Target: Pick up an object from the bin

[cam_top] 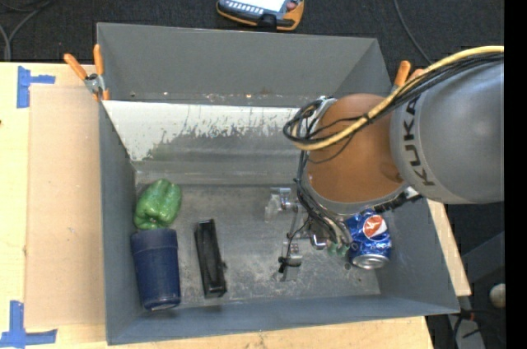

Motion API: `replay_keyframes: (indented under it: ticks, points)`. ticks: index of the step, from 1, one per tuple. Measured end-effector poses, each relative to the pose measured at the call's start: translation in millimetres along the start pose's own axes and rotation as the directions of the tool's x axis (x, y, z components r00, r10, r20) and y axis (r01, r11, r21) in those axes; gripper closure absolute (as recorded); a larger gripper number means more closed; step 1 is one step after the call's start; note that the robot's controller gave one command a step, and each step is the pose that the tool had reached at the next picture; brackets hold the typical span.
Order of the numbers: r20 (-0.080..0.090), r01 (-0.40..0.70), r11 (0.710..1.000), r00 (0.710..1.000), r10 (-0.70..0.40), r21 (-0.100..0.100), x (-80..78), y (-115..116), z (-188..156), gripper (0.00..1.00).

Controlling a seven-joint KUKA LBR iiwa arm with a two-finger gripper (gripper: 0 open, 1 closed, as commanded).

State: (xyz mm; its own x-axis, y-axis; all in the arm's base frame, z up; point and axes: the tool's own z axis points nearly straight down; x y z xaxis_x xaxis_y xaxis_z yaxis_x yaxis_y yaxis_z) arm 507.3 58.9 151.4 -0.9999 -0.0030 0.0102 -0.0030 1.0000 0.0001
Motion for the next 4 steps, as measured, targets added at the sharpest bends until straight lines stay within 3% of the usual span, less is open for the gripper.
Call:
replay_keyframes:
  ticks: [1,2,3,4]
  points:
    - [0.008,-0.004,1.000,1.000,0.004,-0.001,-1.8,0,-4,0.00]
    - [0.008,0.485,0.874,0.874,-0.485,0.003,-21.6,117,75,0.00]
    - [0.011,0.521,0.854,0.854,-0.521,0.005,-38.0,139,34,0.00]
    - [0.048,0.811,0.585,0.583,-0.811,0.027,9.8,141,41,0.00]
